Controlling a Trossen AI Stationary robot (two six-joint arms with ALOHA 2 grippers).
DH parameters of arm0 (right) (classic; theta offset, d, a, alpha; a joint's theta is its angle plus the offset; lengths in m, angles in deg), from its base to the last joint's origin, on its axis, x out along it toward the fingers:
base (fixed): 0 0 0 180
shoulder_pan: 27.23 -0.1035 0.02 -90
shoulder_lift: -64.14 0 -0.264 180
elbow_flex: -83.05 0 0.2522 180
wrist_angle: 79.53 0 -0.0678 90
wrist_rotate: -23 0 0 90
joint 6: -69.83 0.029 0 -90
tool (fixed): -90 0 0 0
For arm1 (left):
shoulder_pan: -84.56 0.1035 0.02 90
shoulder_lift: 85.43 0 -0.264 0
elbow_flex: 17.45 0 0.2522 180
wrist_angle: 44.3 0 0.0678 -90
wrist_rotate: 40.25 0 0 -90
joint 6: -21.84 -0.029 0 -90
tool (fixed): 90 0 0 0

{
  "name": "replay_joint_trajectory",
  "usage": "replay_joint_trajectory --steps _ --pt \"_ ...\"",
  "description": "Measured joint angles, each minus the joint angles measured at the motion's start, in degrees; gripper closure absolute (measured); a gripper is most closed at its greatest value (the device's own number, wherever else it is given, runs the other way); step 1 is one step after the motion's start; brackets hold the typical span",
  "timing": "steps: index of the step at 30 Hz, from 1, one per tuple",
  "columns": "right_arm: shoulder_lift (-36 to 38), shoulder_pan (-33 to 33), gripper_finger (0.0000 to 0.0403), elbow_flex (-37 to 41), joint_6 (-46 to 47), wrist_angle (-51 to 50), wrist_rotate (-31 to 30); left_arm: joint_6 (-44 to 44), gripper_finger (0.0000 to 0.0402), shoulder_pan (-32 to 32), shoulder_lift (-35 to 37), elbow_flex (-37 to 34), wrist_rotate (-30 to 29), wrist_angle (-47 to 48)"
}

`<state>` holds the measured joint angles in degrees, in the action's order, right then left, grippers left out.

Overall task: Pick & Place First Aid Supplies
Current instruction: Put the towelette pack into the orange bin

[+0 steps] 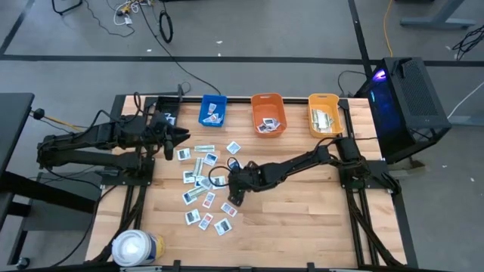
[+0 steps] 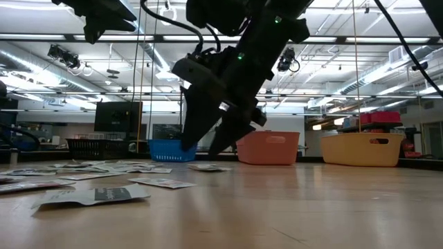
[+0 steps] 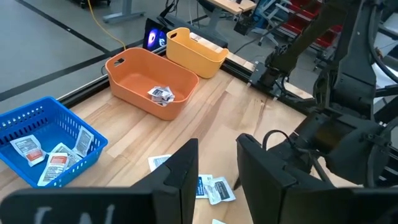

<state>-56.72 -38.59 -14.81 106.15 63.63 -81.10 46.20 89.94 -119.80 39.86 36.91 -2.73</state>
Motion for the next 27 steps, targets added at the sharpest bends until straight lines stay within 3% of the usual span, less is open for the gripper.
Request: replay_joint_trajectory --steps 5,19,27 --pt "0.09 0.9 0.0009 1.33 2.68 0.31 0.01 -0.13 0.0287 -0.02 0.0 0.0 0.0 0.0" --pt "-0.02 2.34 0.0039 4.07 2.29 2.08 -8.37 -2.51 0.0287 -0.02 0.0 0.0 0.68 0.88" --pt "-2.43 2.52 0.0039 4.02 2.5 5.0 -6.03 -2.51 0.0287 0.0 0.0 0.0 0.66 0.85"
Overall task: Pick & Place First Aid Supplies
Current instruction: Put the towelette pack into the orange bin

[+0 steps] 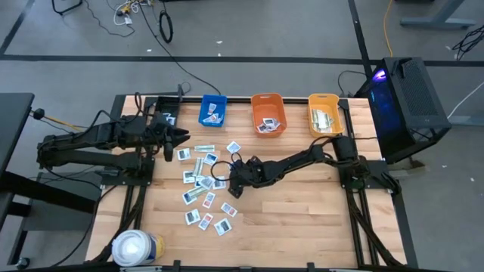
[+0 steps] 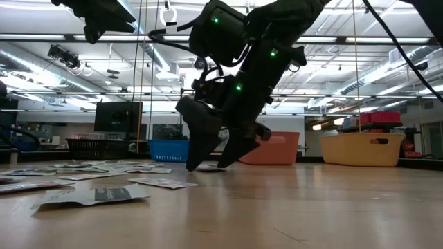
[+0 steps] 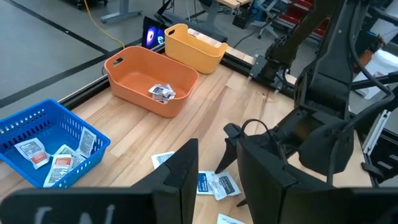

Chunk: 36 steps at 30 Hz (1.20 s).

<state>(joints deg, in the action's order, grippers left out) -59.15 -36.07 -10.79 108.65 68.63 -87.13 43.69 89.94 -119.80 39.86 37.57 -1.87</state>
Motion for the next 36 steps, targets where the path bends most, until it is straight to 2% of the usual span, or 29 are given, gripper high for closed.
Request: replay_joint_trajectory --steps 3,8,11,27,36 --pt "-0.07 -0.02 0.0039 0.5 1.37 -0.06 -1.98 0.0 0.0287 0.0 0.0 0.0 0.0 -0.02" --pt "0.15 0.96 0.0042 0.7 2.33 -0.45 2.12 0.0 0.0287 0.0 0.0 0.0 -0.23 -0.07" --pt "0.07 0.92 0.0052 0.72 2.3 -0.51 1.64 0.02 0.0287 0.0 0.0 0.0 -0.76 -0.09" --pt "-0.13 1.14 0.0184 0.87 0.95 -1.24 2.46 0.04 0.0287 0.02 0.0 0.0 -1.11 -1.07" --pt "-0.15 1.05 0.0229 0.87 0.77 -1.15 1.21 0.04 0.0287 0.02 0.0 0.0 -1.11 -1.03"
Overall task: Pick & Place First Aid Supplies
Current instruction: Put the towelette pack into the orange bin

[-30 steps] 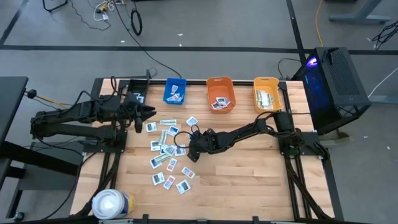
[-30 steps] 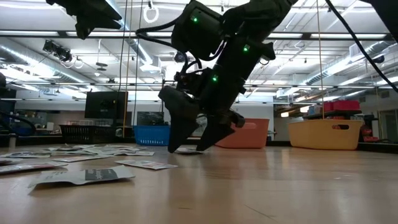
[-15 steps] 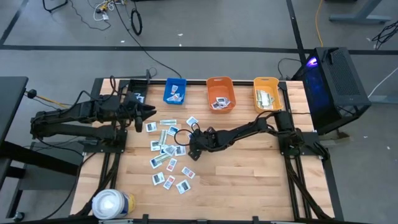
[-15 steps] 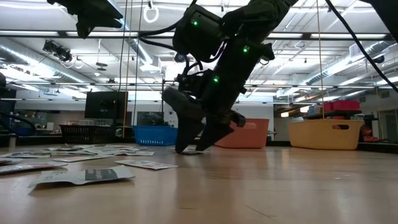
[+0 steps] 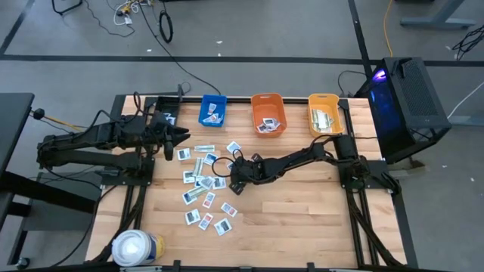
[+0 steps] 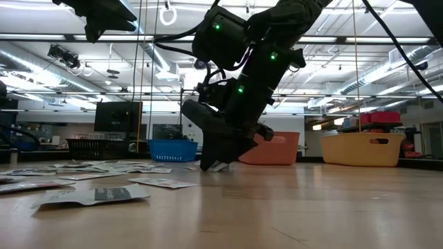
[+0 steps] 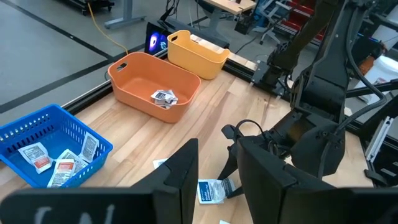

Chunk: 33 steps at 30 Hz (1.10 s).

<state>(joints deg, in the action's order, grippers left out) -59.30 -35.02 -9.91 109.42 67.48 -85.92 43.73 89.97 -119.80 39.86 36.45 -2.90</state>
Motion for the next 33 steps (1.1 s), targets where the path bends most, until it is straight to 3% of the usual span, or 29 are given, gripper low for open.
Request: replay_joint_trajectory --steps 33 --pt "5.99 0.24 0.0311 0.2 -1.45 -3.37 0.38 0.21 0.0287 -0.02 0.02 0.0 0.02 -4.37"
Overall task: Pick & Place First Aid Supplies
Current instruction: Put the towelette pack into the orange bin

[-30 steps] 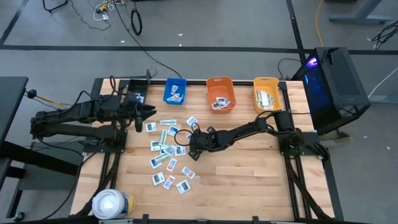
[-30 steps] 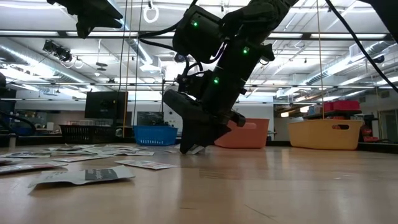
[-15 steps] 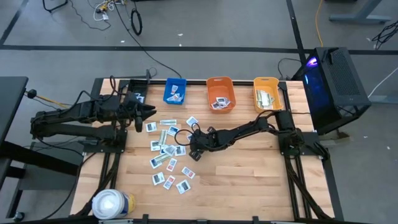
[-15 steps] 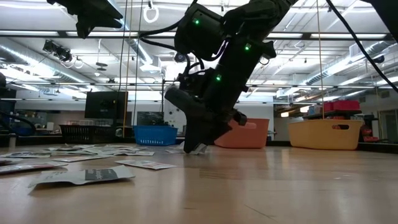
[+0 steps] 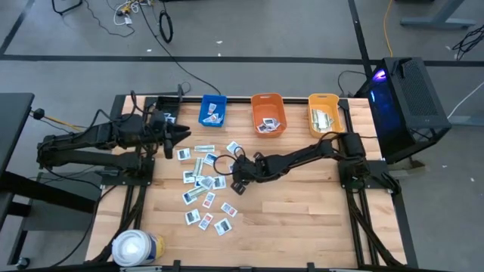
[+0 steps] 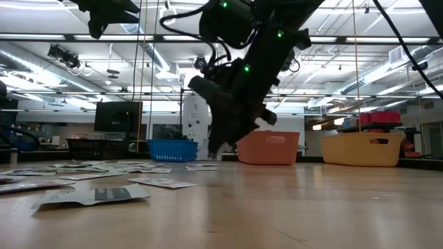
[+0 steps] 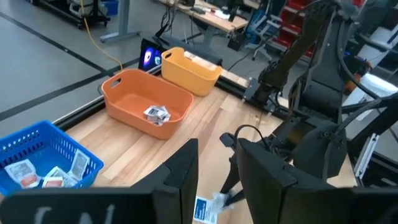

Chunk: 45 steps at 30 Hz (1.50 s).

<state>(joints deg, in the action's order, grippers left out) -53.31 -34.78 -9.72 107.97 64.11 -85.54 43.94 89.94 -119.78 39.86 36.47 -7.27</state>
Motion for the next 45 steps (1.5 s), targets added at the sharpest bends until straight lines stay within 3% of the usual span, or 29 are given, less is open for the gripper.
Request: replay_joint_trajectory --steps 22,35,45 --pt "16.72 6.7 0.0344 -0.11 -6.1 -6.74 -9.2 -0.28 0.0287 0.0 0.0 -0.02 0.0 -2.45" --pt "29.38 15.03 0.0355 -0.13 -6.49 -10.3 -13.06 -0.3 0.0287 -0.02 0.0 -0.02 3.3 -2.47" --pt "33.81 21.95 0.0355 -0.13 -14.59 -10.5 -13.15 -0.32 0.0287 0.0 -0.03 -0.02 3.27 -2.47"
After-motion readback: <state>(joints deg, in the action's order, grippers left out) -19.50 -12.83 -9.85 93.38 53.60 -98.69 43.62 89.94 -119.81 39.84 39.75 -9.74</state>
